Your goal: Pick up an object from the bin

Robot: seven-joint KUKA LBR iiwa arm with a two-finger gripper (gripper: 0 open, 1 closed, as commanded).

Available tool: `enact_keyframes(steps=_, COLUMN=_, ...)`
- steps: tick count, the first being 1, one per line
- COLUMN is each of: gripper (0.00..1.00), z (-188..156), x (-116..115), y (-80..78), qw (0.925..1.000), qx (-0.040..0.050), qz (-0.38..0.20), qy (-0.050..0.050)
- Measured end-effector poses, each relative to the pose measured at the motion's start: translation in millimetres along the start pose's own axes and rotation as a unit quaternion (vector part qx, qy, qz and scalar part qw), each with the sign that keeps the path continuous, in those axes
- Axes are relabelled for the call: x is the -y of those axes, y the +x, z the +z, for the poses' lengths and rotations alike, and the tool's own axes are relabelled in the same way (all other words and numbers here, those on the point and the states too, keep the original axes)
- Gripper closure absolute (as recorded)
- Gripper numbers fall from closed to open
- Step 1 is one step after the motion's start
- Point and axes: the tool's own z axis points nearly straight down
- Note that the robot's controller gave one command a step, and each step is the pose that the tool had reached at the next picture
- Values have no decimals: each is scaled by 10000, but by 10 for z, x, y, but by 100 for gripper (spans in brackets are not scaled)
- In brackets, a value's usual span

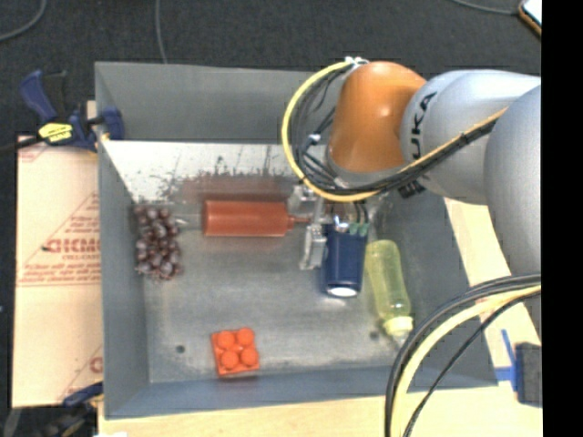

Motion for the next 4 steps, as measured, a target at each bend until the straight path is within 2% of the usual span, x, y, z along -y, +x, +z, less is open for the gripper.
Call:
enact_keyframes(steps=1, gripper=0, z=-44, x=-1, y=-21, qw=10000, qx=39, qz=0, qy=-1)
enact_keyframes(steps=2, gripper=0, z=593, x=-670, y=-47, qw=10000, qx=43, qz=-15, qy=-9)
enact_keyframes(steps=3, gripper=0, z=590, x=-670, y=-45, qw=9998, qx=57, qz=167, qy=1)
enact_keyframes(steps=4, gripper=0, z=578, x=-656, y=-66, qw=10000, qx=80, qz=-10, qy=-5)
